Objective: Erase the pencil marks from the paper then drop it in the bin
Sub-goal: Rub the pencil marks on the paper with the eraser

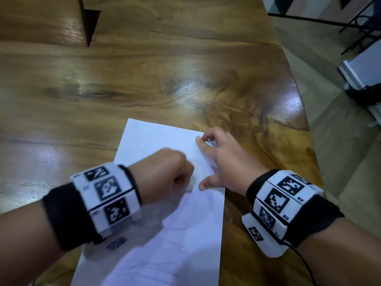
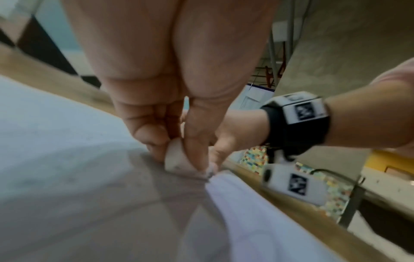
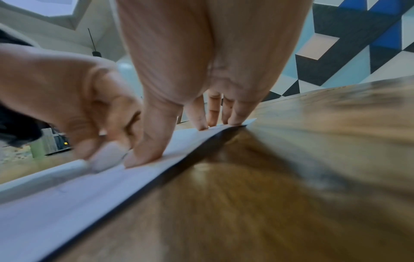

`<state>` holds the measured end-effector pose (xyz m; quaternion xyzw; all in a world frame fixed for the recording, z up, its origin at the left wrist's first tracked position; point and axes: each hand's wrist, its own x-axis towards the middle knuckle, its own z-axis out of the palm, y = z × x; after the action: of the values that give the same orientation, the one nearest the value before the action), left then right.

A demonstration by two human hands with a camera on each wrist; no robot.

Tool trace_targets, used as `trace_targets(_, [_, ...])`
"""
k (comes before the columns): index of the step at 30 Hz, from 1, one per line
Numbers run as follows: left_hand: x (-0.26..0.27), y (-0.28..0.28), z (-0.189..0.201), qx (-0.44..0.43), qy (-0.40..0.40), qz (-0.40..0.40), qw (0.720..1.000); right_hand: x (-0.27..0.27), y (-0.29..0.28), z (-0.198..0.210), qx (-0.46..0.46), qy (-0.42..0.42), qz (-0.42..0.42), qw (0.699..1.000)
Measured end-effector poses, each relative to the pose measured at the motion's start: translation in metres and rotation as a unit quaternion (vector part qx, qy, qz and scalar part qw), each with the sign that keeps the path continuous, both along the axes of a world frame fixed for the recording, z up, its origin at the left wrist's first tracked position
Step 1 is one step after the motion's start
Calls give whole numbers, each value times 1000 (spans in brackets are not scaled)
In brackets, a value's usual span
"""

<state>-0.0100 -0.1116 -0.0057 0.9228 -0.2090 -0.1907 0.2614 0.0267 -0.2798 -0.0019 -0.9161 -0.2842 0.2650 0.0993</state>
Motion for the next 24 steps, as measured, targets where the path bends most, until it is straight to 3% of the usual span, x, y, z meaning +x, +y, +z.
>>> trace_targets(3, [9,-3,3,24,10,-7,1000,0,0,0,-6,-3,4,1000])
trace_targets(7, [35,-16,3,17,-48,82,995,0,1,-1,-6,-13,1,1000])
trace_targets(12, [-1,-7,0,17,16,-32,999,0,-1,-2,2,-3,1,1000])
trace_targets(18, [35,-14,3,25,-42,71,996,0,-1,-2,-7,-6,12,1000])
trace_targets(20, [20,-9,1,16,-44,50,998,0,-1,-2,-8,-3,11,1000])
trace_targets(24, [-14,-1,2,8,31,-24,999,-1,-2,-2,-1,5,5,1000])
